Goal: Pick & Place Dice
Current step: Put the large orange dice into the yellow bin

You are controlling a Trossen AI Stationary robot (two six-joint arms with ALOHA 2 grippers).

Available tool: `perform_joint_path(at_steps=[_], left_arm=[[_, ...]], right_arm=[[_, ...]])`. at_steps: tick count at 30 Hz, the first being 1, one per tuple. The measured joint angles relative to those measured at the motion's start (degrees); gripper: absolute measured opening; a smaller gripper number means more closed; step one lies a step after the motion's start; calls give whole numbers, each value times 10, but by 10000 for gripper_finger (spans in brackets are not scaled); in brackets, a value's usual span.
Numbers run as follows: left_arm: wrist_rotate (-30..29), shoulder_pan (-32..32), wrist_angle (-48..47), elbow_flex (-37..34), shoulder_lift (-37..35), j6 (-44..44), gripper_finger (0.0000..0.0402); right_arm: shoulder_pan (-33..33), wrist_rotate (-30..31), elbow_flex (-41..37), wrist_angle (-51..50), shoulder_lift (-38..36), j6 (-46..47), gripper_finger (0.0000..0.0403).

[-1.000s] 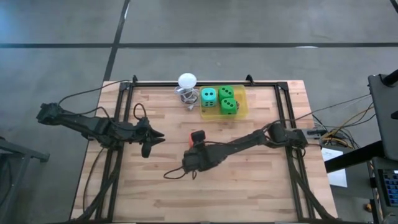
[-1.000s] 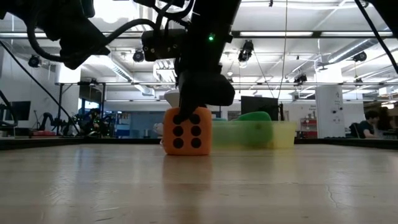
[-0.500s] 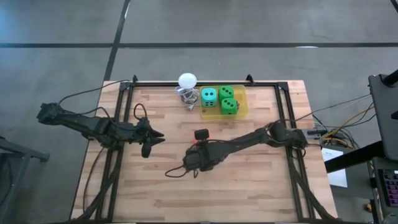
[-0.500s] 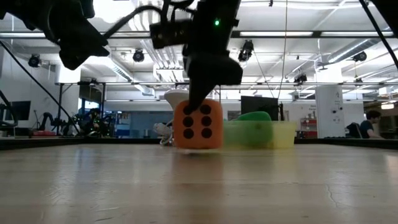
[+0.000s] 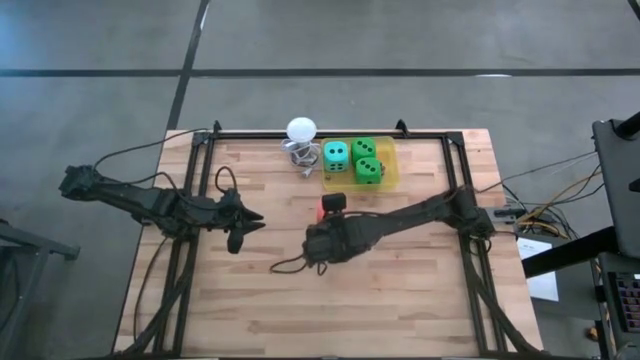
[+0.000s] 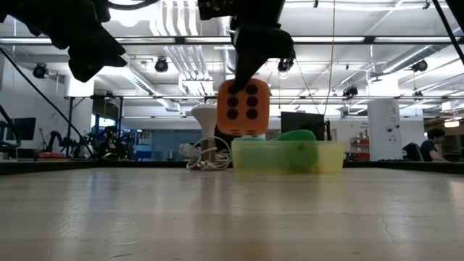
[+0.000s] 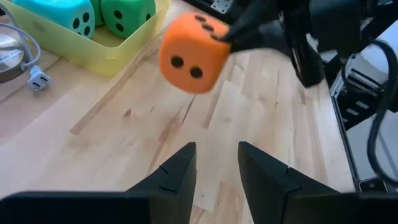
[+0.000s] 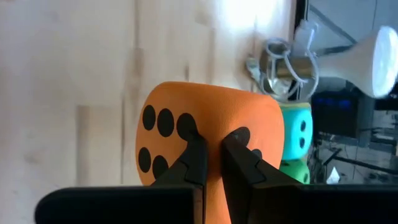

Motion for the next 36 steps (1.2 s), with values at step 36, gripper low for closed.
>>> perform_joint_path(at_steps=[36], left_arm=[[0,0,-6,0,0,-4,124]], right_arm=[[-221,-113,-267,256,-196,-224,9]])
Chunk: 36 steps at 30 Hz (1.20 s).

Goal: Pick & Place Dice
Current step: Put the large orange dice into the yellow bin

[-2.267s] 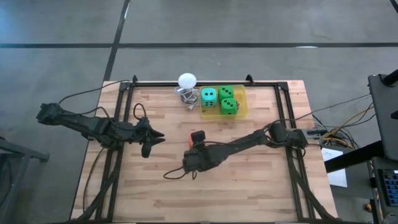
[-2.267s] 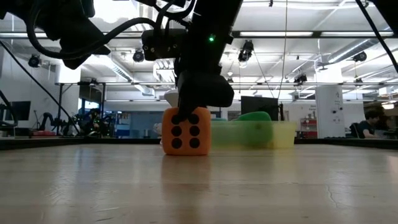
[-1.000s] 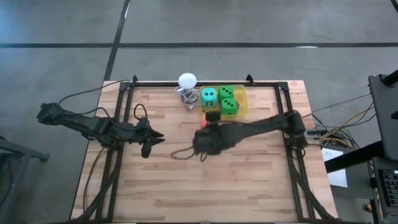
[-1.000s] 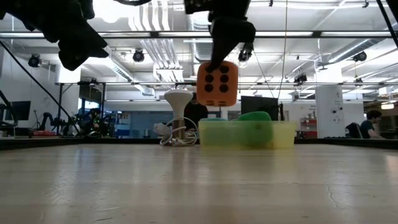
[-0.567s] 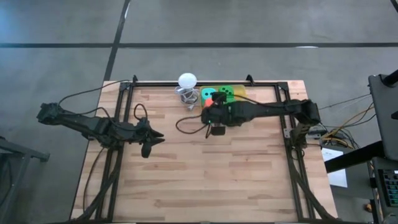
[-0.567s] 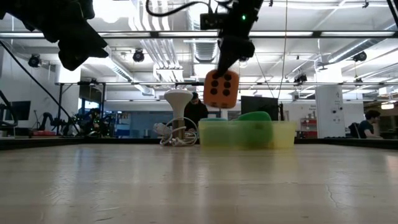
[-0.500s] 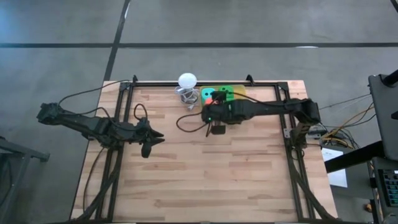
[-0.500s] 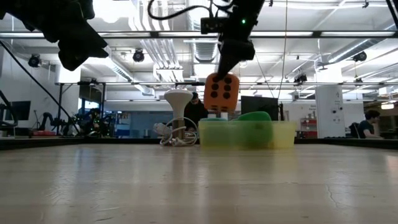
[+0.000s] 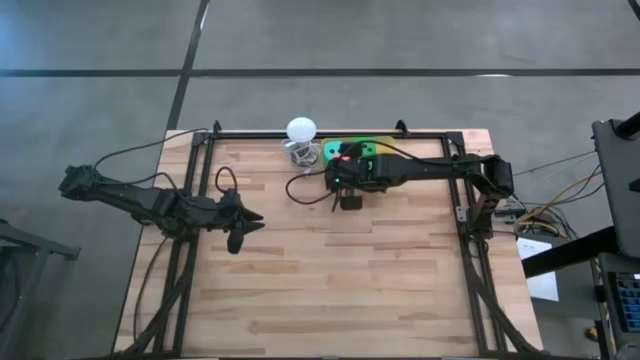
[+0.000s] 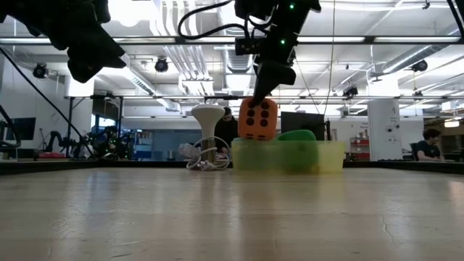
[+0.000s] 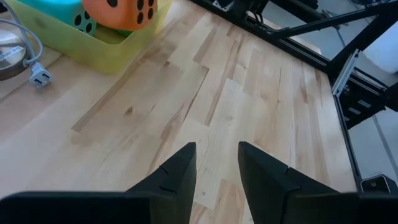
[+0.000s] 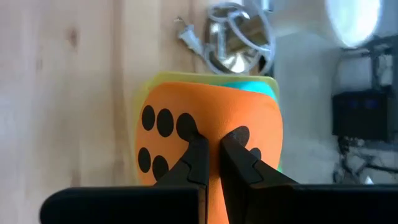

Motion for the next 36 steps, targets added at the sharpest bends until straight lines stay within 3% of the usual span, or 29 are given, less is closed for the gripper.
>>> perform_joint_path(at_steps=[24,36], left_arm=[[0,0,-1,0,0,-1,124],[0,0,0,0,0,-2,124]], right_arm=[[-41,-25,-57,58,2,-57,10],[-40,-32,-44,59,71,-56,11]])
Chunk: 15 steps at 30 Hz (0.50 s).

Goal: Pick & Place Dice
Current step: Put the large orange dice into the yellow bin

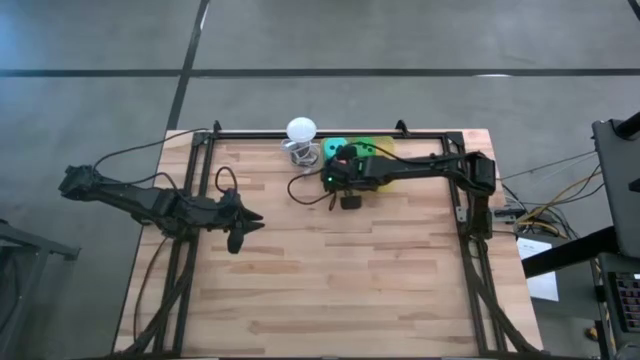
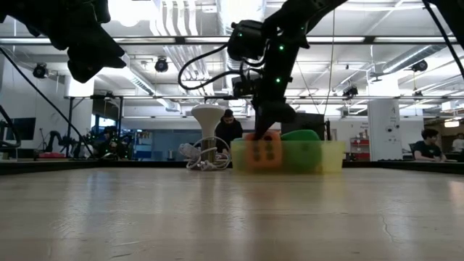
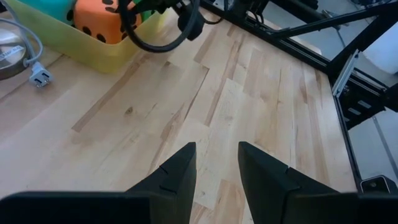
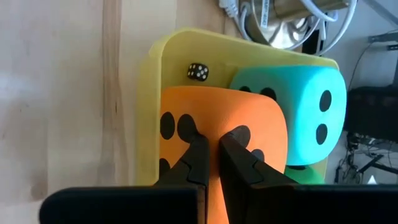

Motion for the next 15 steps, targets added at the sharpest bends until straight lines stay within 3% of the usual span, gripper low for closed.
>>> perform_joint_path(at_steps=[15], left_arm=[[0,0,-4,0,0,0,124]], right_arm=[[1,-49,16,-3,0,22,13]])
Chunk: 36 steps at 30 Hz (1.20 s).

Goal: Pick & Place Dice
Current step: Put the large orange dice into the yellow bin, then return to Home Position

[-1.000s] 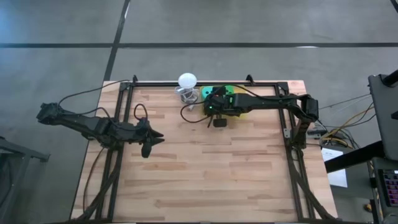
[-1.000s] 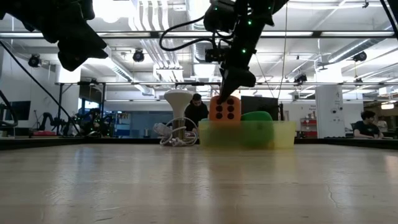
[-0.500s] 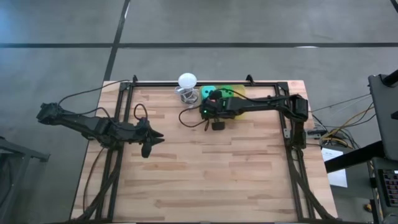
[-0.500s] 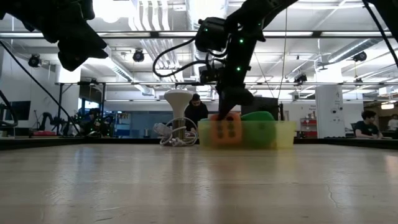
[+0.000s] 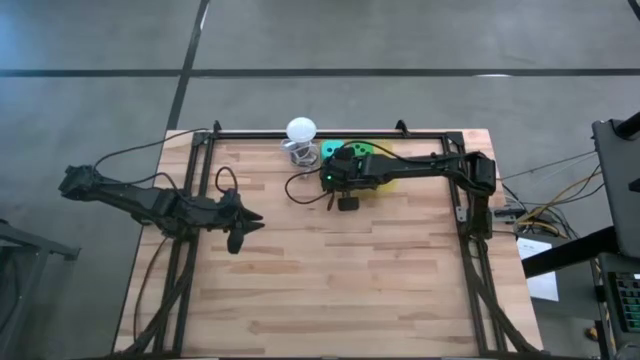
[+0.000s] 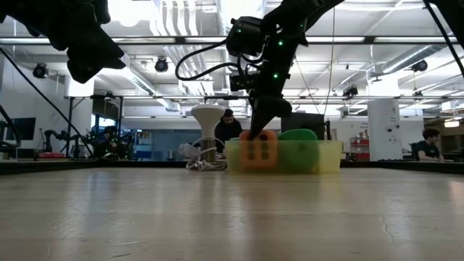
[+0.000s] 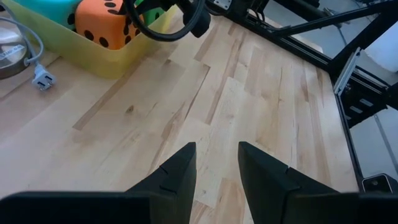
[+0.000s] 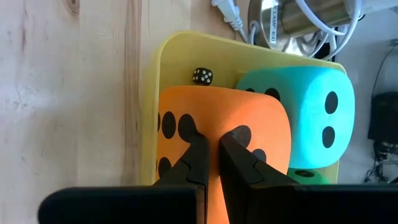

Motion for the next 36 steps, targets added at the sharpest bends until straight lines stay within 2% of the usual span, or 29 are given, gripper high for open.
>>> perform_joint_path(at_steps=[13,16,20,26,31,36], left_arm=[[0,0,-1,0,0,0,124],[0,0,-1,0,0,0,124],[0,0,-1,0,0,0,124],[0,0,-1,0,0,0,124],[0,0,-1,0,0,-1,124],[0,0,-2,0,0,-2,124]], right_arm=[[1,-11,0,-1,0,18,19],[6,-30,0,-2,0,28,44],[10,-56,0,-6,0,52,98],[9,-60,0,-8,0,73,164],[12,-51,0,-7,-15,83,191],[18,-46,0,-6,-42,90,198]])
